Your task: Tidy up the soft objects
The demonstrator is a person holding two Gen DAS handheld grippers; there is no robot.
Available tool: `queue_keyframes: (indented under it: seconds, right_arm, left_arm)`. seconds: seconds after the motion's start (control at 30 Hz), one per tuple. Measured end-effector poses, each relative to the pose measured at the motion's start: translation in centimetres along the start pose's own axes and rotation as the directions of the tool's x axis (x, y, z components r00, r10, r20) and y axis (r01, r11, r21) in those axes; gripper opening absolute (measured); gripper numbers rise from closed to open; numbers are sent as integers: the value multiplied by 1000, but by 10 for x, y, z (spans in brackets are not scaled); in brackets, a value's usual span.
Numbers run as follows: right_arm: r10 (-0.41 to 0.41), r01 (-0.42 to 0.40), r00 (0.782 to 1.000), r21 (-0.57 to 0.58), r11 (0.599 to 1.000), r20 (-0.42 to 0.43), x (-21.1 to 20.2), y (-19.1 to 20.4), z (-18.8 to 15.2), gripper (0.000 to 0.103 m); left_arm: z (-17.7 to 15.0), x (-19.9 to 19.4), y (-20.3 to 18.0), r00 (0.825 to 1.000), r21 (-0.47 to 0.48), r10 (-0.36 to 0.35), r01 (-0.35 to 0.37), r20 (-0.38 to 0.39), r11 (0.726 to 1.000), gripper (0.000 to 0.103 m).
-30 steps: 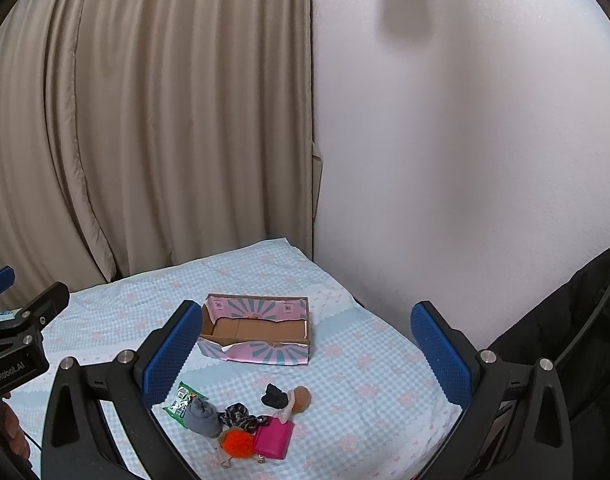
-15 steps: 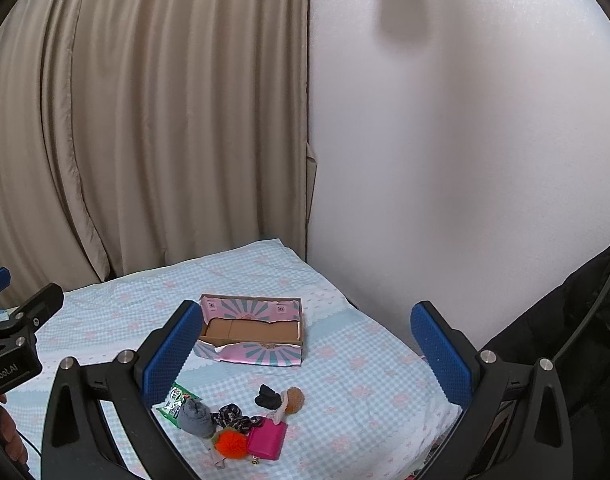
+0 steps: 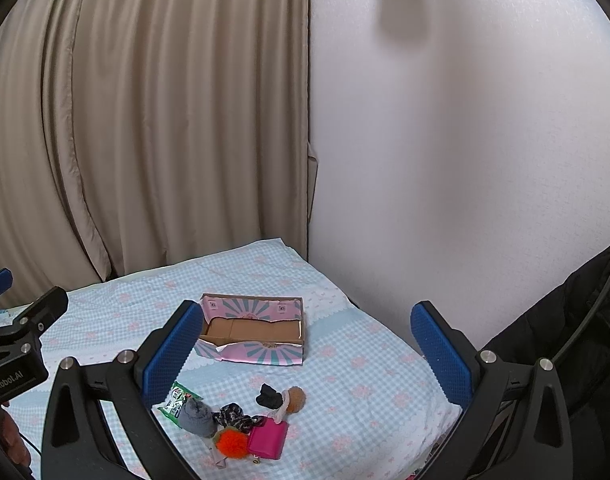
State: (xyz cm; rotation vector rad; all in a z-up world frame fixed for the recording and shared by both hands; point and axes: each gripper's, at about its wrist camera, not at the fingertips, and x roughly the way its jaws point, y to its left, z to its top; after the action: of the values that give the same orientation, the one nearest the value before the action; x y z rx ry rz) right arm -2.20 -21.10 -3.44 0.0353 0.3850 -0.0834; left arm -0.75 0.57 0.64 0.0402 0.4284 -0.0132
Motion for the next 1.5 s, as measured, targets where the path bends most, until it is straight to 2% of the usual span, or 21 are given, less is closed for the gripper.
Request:
queue_keyframes:
  seconds: [1.23, 1.5]
  right_arm:
    - [11, -11, 1000, 12, 1000, -1, -2, 0, 1, 103]
    - [39, -39, 999, 15, 999, -17, 3, -7, 2, 103]
  left_arm:
    - [-2, -3, -5, 1000, 1, 15, -15, 8, 1000, 103]
    - [-4, -1, -1, 999, -36, 37, -38, -35, 999, 103]
